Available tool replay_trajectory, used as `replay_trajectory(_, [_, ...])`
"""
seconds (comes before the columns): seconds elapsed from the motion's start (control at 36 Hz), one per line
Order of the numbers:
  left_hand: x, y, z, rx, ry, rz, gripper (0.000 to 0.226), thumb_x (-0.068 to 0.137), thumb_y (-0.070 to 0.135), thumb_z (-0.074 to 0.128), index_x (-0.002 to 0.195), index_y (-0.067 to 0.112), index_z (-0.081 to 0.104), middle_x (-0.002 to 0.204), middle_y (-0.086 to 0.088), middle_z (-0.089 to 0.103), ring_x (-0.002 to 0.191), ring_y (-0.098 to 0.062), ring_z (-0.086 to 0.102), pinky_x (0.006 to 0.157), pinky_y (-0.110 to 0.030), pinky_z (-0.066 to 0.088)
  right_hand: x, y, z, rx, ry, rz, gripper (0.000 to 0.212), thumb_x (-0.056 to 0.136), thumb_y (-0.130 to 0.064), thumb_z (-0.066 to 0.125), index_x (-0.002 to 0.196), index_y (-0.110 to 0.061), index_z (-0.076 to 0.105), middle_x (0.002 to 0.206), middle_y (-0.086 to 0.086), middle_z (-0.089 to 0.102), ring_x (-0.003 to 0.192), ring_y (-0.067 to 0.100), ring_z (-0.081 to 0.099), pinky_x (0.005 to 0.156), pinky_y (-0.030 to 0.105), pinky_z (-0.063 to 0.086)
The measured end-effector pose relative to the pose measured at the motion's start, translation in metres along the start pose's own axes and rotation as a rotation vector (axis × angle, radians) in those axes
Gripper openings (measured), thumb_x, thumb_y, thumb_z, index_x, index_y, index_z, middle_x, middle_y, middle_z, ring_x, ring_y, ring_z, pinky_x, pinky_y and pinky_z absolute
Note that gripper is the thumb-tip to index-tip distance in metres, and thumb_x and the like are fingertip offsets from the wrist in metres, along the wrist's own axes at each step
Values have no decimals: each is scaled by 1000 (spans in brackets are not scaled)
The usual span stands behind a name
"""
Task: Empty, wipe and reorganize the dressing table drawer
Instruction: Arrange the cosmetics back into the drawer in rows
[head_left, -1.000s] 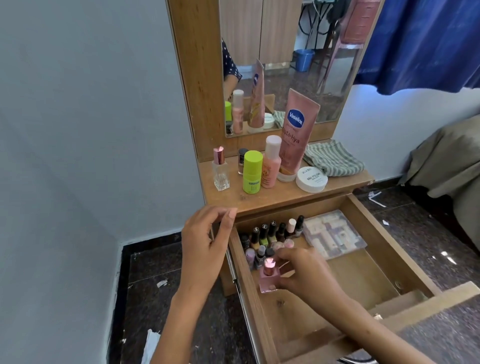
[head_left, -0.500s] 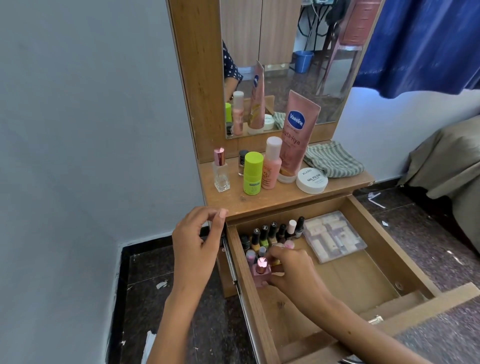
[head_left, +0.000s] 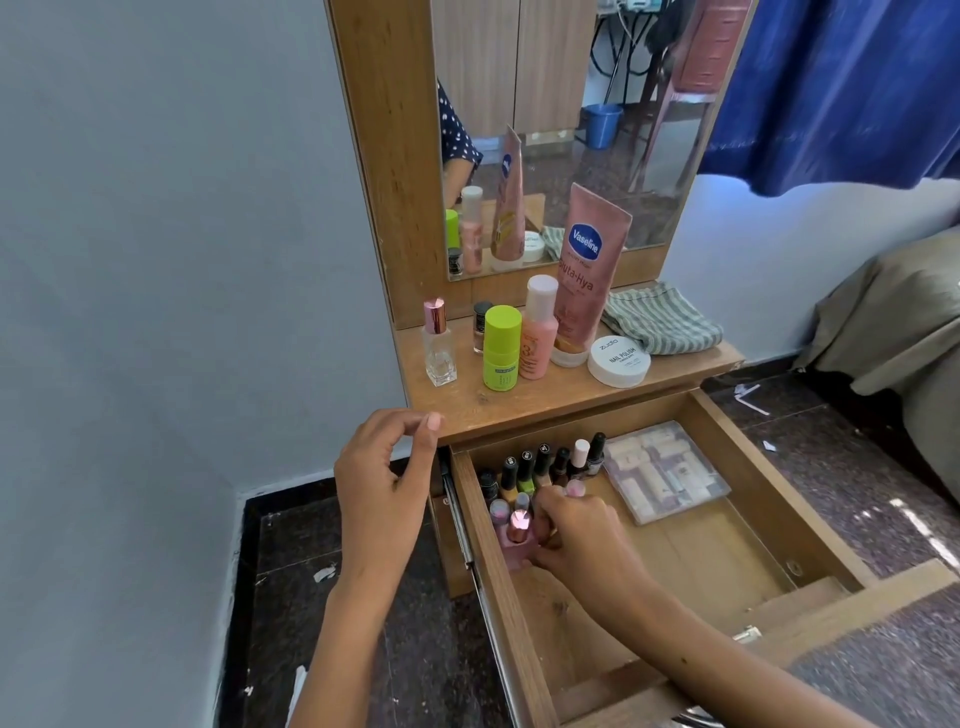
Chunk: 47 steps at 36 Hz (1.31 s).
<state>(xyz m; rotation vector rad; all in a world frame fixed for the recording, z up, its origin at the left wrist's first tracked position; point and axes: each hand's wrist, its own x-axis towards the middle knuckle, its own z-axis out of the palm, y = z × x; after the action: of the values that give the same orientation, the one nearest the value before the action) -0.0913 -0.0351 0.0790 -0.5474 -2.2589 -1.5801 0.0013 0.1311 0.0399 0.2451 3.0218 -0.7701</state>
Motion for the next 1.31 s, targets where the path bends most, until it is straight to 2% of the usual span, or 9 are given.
replay_trajectory(0.17, [7,-1,6,28,44,3,6,89,37,59,95,36,61,95,24,60,97,1,56,88,-26,47,-1,-2,-5,-53,-23,11,37,78,-28,72,69,-30,36,79,-8,49,73,13,47,50,16,25])
replay_trajectory(0.39, [45,-16,23,141,72,-108,68,79,48,68,135,15,48,136,-2,52,126,-17,46,107,-43,37,-2,2,-41,-69,35,48,25,78,-20,73,81,-30,50,84,-9,68,78,4,63,69,27,54])
replay_trajectory(0.53, [73,-28,37,301,52,-117,71,73,49,74,132,17,50,126,0,59,114,-21,52,99,-39,31,-3,4,-56,22,74,53,24,79,-25,72,87,-36,53,77,-20,65,72,-4,62,70,25,54])
replay_trajectory(0.69, [82,-32,42,283,-9,-112,41,73,45,75,104,19,69,98,2,70,94,-20,61,83,-28,22,0,3,-59,104,180,-1,18,77,-25,74,83,-35,60,73,-20,65,75,-5,63,70,24,54])
replay_trajectory(0.81, [66,-21,37,212,-44,-73,38,69,45,78,98,22,71,90,14,65,88,-15,60,91,-40,41,4,0,-62,246,250,-37,22,76,-30,78,82,-40,59,79,-20,67,81,-8,63,69,17,53])
replay_trajectory(0.86, [50,-9,34,165,-124,-47,39,67,49,77,98,26,70,91,21,60,89,-9,58,89,-48,45,7,-3,-65,345,312,-44,22,75,-36,78,92,-37,63,89,-19,69,87,-9,64,69,17,54])
replay_trajectory(1.0, [22,21,33,49,-316,54,37,58,71,66,86,46,61,88,31,60,94,11,51,90,-34,36,11,-9,-81,421,287,-146,59,71,-55,72,123,-33,57,113,-22,66,103,-9,60,79,15,53])
replay_trajectory(1.14, [12,25,41,10,-402,118,40,66,65,66,92,35,73,90,21,68,92,1,57,84,-46,44,10,-8,-92,391,316,-188,34,73,-24,82,103,-28,67,87,-16,71,84,-4,66,65,11,50])
replay_trajectory(1.31, [8,24,37,14,-509,56,56,63,52,77,117,38,65,107,30,63,109,3,54,99,-44,41,0,6,-98,245,238,-116,28,70,-19,83,94,-21,67,82,-13,70,79,-2,66,68,23,54])
